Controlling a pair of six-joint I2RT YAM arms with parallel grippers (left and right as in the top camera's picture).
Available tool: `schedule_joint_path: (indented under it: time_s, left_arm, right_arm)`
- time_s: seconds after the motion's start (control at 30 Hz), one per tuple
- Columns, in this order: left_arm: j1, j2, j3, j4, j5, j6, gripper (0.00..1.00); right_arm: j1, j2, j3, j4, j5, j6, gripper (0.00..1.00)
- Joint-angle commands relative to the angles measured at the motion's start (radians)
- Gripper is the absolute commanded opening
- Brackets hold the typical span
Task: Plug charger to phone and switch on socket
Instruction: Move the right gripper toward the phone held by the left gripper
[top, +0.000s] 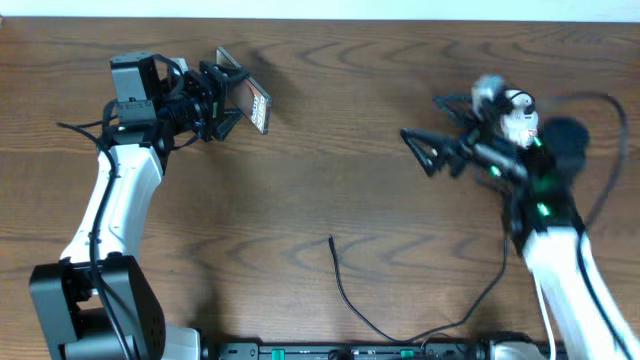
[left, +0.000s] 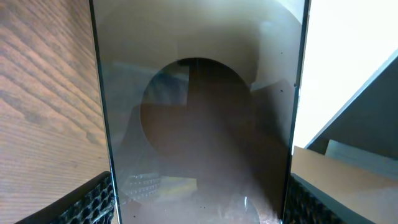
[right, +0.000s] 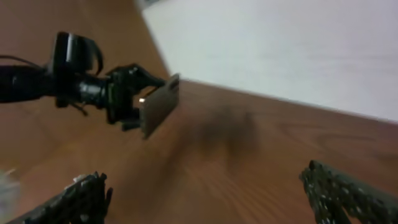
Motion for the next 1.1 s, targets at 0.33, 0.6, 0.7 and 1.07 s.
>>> schedule_joint_path:
  time_s: [0.33,0.6,0.7,1.07]
  left_arm:
    - [-0.132,-0.009,0.026,0.025,-0.146,-0.07,0.07]
    - [-0.235,-0.009,0.026,0.037,-0.22,-0.106,0.07]
    - [-0.269,-0.009,0.026,0.071,-0.224,-0.117,0.07]
    - [-0.383,-0.009,0.026,0.08,-0.287,-0.121,0.08]
  right_arm:
    - [0.249,0.437,0.076,0.492,-0.105,0.243,0.99]
    - [0.249,0.438,0.076,0.455,-0.041,0.313,0.99]
    - [0.25,0.438,0.076,0.436,-0.04,0.314,0.99]
    - [0.257,0.438,0.074,0.296,0.034,0.309,0.99]
